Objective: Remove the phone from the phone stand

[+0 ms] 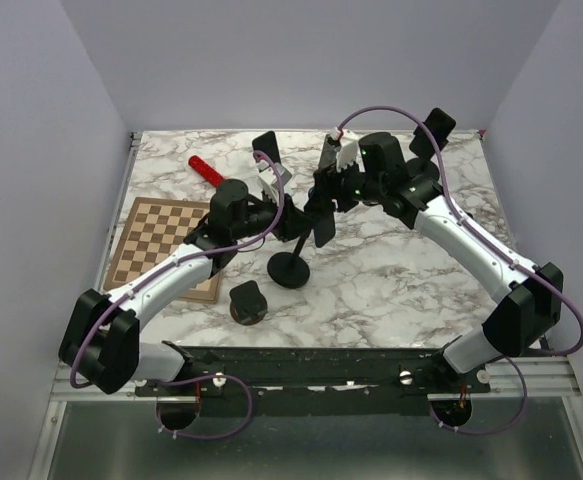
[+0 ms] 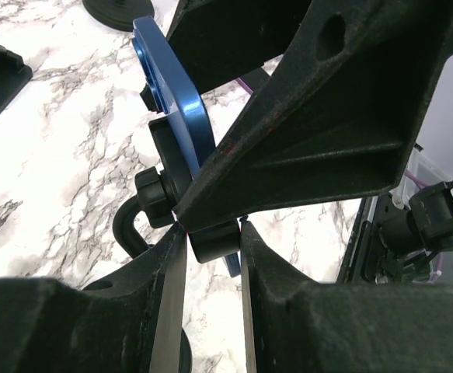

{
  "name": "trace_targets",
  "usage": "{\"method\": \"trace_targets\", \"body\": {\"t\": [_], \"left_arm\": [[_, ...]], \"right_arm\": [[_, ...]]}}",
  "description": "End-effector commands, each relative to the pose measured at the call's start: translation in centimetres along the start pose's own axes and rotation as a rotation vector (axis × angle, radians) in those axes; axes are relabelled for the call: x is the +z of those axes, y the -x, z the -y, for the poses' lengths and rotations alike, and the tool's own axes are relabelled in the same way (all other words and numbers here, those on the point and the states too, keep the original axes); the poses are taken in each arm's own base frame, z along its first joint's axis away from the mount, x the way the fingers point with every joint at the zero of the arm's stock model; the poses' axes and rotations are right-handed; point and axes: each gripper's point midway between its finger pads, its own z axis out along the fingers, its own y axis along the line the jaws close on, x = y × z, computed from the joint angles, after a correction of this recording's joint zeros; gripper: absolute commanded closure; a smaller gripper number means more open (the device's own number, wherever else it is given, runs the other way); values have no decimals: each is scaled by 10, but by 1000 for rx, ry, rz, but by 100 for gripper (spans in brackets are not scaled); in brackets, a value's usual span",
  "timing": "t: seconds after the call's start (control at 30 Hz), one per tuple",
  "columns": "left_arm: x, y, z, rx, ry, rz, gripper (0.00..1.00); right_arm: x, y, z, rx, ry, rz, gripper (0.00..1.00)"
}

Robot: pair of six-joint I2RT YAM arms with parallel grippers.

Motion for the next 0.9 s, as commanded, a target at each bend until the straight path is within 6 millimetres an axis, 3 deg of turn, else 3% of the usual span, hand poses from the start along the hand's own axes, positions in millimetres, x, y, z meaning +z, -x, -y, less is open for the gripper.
{"method": "trace_targets", "body": {"t": [0.0,0.13,0.33,0.43,0.5,0.73,0.87], "left_arm": [[7,14,23,64,-124,-13,100],[12,7,1,37,-22,-53,100],[10,15,-1,63,59,-15,100],[14,11,-3,28,109,-12,80],[15,10,-3,17,127,1,75],[8,14,-2,33,155,43,78],[12,12,4,7,115,26,75]], "right_arm": [[-22,33,-70,-74,367,134,99],[-27,39,-67,-64,329,164,99],[-29,58,-42,42,78,248,99],[-22,58,-50,64,-65,271,99],[-17,59,-53,77,-128,282,99],[-19,60,-42,95,-234,307,99],[-18,62,-46,100,-241,326,99]]}}
